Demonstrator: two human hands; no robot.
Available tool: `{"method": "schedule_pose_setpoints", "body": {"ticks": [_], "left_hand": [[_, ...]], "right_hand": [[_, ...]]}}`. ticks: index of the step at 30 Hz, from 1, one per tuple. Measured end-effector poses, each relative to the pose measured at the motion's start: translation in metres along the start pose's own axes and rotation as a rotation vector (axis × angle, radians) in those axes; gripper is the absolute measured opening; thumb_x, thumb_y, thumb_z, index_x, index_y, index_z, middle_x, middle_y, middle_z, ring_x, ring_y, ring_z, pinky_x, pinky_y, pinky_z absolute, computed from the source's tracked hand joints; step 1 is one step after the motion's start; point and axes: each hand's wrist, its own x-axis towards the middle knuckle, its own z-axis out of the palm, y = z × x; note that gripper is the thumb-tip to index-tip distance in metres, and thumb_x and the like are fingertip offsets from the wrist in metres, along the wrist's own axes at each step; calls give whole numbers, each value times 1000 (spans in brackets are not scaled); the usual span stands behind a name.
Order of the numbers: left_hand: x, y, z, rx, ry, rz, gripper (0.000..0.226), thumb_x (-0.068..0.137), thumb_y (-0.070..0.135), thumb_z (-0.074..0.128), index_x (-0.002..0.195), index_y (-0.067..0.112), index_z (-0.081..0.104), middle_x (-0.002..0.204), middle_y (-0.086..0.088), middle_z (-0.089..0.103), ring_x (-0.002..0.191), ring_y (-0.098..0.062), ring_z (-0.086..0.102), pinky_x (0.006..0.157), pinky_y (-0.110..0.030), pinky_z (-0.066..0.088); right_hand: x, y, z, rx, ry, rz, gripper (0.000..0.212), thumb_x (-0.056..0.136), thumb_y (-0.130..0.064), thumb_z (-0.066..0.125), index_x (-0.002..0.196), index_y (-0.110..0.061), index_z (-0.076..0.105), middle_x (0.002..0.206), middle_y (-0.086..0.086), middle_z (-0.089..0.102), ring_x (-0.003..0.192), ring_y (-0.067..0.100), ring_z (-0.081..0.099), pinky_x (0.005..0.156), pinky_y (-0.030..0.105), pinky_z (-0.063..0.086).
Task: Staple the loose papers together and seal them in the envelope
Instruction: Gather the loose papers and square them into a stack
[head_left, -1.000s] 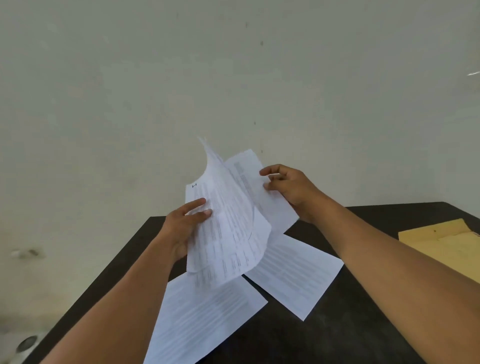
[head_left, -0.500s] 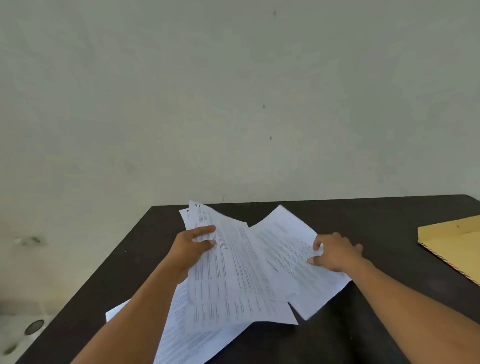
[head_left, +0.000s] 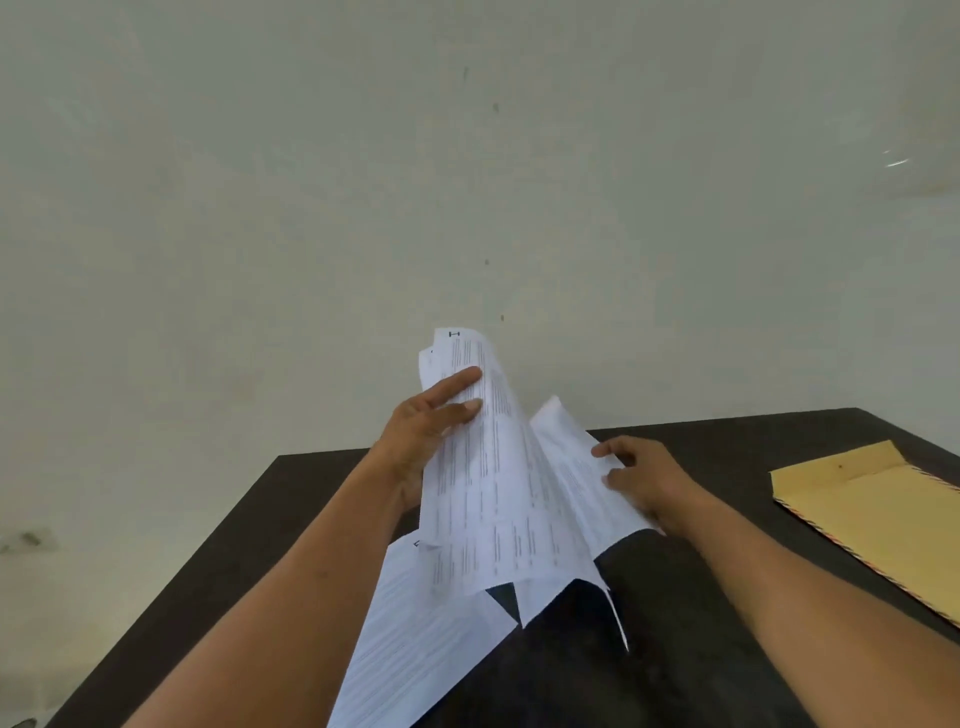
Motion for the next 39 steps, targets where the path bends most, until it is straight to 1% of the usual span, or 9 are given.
{"method": "schedule_pose_setpoints", "body": {"ticks": [6,9,11,17,20,26,28,33,39], "left_hand": [[14,32,32,-16,56,130,30,89,12,71,114,29,76,118,1,72,103,-23,71,93,-39,56],[21,22,29,85,189,162,28,88,14,74,111,29,76,126,1,67,106,-19,67,84,-28,54],[23,8,23,123,217,164,28,89,12,73,113,27,75,135,-1,61,116,-22,62,87,-26,51],[20,-35,4,205,257,46,37,87,4,73,120,22,72,142,-6,55,128,-30,53,110,-47,42],[11,-42,-22,239,298,-43,43,82,9,80,121,24,70,134,-2,53,120,-28,54,109,-47,43],[-27,-53,-101,349,422,-37,38,86,12,76,123,15,68,126,-5,57,92,-17,61,83,-30,50],[-43,-55,-130,383,475,-7,32,88,11,75,119,15,71,128,-9,62,97,-22,65,79,-29,52],[-75,-52,-192,321,587,10,27,89,9,72,115,17,74,123,-13,67,103,-28,70,96,-43,54],[-77,-53,-200,35,581,-43,27,89,8,72,115,16,73,107,-13,75,88,-28,76,79,-43,61]], "right_hand": [[-14,-87,-51,179,90,-233,18,101,-14,54,116,-17,63,106,-6,62,99,16,67,66,8,46],[-27,-97,-66,390,44,-171,13,103,-19,53,95,-19,64,91,5,69,83,14,75,56,19,52],[-34,-87,-64,570,36,-158,19,97,-8,60,109,-20,69,104,9,73,79,19,74,56,25,58],[-37,-65,-39,828,-82,-111,35,89,10,61,112,-16,69,125,12,66,92,25,71,77,40,61],[-39,-60,-18,670,-138,-108,33,92,3,62,116,-19,67,130,10,63,107,29,65,90,45,58],[-46,-50,58,418,-202,78,21,98,-23,61,117,-15,60,106,10,70,79,23,64,62,33,52],[-50,-33,95,28,-189,94,17,97,-30,60,110,-18,60,104,8,71,75,20,64,60,33,52],[-88,-1,186,-758,-401,-80,52,87,-60,54,133,-35,53,134,2,52,123,28,48,97,43,47],[-68,8,170,-1040,-305,-175,54,96,-58,41,147,-39,41,149,5,37,134,31,34,106,50,33]]}}
